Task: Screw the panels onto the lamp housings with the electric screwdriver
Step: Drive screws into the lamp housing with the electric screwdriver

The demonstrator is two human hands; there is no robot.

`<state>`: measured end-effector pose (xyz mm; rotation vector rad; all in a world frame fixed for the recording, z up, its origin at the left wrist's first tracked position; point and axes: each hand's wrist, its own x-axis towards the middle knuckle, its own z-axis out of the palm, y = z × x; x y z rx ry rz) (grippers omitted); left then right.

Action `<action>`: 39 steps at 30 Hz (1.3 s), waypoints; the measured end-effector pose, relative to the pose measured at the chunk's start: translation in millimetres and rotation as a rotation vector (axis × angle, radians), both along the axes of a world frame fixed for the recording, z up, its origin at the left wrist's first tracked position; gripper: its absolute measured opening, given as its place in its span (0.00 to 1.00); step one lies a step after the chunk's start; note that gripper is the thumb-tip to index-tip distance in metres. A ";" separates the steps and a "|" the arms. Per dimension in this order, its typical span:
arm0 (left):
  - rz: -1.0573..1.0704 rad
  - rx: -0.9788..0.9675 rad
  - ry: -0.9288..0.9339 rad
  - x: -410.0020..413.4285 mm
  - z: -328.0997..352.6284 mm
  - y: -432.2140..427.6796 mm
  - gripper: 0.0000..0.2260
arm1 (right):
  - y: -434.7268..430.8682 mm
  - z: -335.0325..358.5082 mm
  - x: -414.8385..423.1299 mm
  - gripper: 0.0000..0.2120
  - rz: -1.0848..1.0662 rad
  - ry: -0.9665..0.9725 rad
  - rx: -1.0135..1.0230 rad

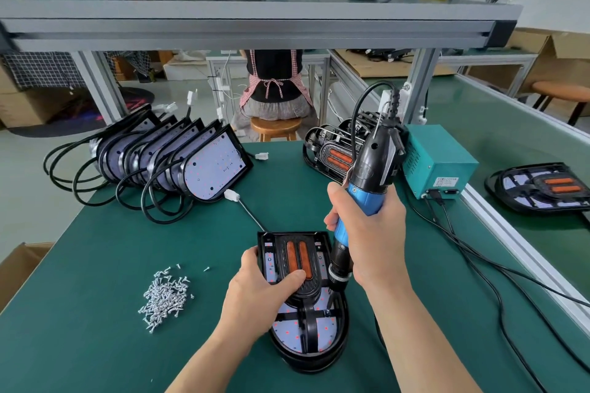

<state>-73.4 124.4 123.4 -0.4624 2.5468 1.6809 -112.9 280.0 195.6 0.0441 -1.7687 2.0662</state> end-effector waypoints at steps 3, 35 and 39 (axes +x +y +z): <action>0.002 -0.002 0.004 0.1 0.8 1.1 0.27 | -0.4 -0.6 1.6 0.12 0.001 -0.001 0.008; 0.014 0.071 0.030 1.8 4.5 2.3 0.19 | 11.9 3.5 12.6 0.12 0.381 0.141 0.033; -0.034 0.022 0.035 3.6 4.1 -0.5 0.19 | 15.2 23.3 10.0 0.04 0.346 0.180 -0.077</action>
